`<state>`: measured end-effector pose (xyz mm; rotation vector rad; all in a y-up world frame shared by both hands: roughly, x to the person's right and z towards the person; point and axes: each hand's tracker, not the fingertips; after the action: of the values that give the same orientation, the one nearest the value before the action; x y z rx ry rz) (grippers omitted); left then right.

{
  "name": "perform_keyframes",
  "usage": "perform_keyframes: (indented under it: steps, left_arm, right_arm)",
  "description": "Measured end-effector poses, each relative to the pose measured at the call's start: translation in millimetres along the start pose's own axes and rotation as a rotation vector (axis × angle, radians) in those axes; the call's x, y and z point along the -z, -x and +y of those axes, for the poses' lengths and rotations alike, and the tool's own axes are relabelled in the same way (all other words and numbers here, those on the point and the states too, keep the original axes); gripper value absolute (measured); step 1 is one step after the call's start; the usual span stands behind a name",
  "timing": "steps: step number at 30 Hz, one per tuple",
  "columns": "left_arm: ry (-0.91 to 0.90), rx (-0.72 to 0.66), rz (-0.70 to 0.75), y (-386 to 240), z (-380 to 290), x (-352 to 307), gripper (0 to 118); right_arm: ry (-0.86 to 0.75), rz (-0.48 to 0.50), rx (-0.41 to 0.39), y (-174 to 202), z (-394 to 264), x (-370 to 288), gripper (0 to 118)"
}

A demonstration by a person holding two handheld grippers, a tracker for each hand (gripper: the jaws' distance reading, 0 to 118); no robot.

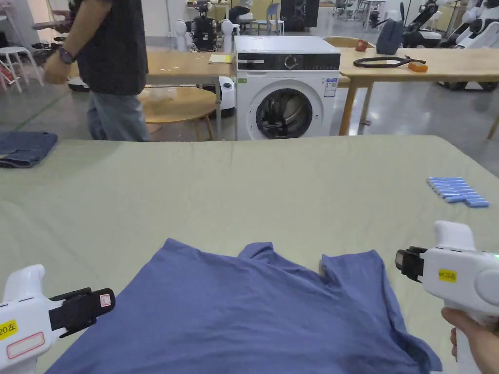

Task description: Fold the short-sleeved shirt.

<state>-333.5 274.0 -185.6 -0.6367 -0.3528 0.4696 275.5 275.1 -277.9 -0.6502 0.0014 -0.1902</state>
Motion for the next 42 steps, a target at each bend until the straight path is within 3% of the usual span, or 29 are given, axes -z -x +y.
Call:
perform_keyframes:
  steps: [1,2,4,5,7,9,12,14,15,16,17,18,19,20,21,24,27,28,30,31,35,39,42]
  left_arm:
    - [0.009,0.002,0.004,-1,-1,4,0]
    - [0.023,0.008,0.006,-2,-2,5,0]
    - [0.054,0.009,0.003,-3,-3,13,0]
    - [0.063,0.01,0.003,-2,-3,16,0]
    - [0.079,0.018,0.01,0,-3,23,0]
    - [0.092,0.011,0.008,2,-1,31,0]
    - [0.107,0.015,0.024,0,1,39,0]
    - [0.117,0.01,0.023,-3,2,41,0]
    - [0.119,0.01,0.023,-3,3,44,0]
    - [0.127,0.014,0.022,-3,5,47,0]
    - [0.132,0.019,0.023,-4,6,48,0]
    - [0.131,0.023,0.029,-4,6,47,0]
    - [0.134,0.019,0.025,-2,8,50,0]
    - [0.137,0.012,0.02,-1,10,53,0]
    - [0.139,0.001,0.015,0,11,55,0]
    - [0.153,-0.019,-0.001,2,19,65,0]
    - [0.162,-0.007,-0.003,2,36,80,0]
    - [0.18,0.0,-0.012,3,48,92,19]
    - [0.205,0.035,0.027,2,75,122,96]
    - [0.235,0.055,0.087,2,93,148,118]
    - [0.299,0.135,0.242,27,150,256,118]
    - [0.457,0.089,0.338,54,156,346,117]
    - [0.524,0.118,0.405,69,133,380,103]
  right_arm:
    - [0.068,0.075,-0.081,4,12,26,82]
    - [0.122,0.073,-0.081,-2,18,48,113]
    - [0.293,0.011,-0.052,-14,18,98,118]
    - [0.318,-0.082,-0.034,-26,7,100,118]
    - [0.469,-0.106,-0.02,-34,-19,131,118]
    - [0.543,-0.125,0.042,-40,-27,151,114]
    - [0.553,-0.129,0.041,-44,-46,167,103]
    - [0.577,-0.175,0.042,-33,-46,163,84]
    - [0.589,-0.223,0.0,-31,-50,162,81]
    - [0.582,-0.191,0.011,-30,-51,159,75]
    - [0.594,-0.193,0.02,-34,-36,163,62]
    - [0.58,-0.191,0.01,-33,-32,158,40]
    - [0.549,-0.167,-0.006,-32,-27,152,0]
    - [0.528,-0.115,0.02,-32,-25,148,0]
    - [0.537,-0.131,0.061,-30,-21,145,0]
    - [0.564,-0.116,0.033,-21,-21,142,0]
    - [0.552,-0.109,0.03,-35,-20,166,0]
    - [0.553,-0.106,0.029,-35,-18,167,0]
    - [0.553,-0.11,0.001,-33,-24,172,0]
    - [0.55,-0.109,-0.002,-33,-24,173,0]
    - [0.551,-0.09,0.006,-36,-31,183,0]
    - [0.548,-0.088,0.014,-18,-43,159,0]
    - [0.549,-0.083,0.036,-24,-41,164,0]
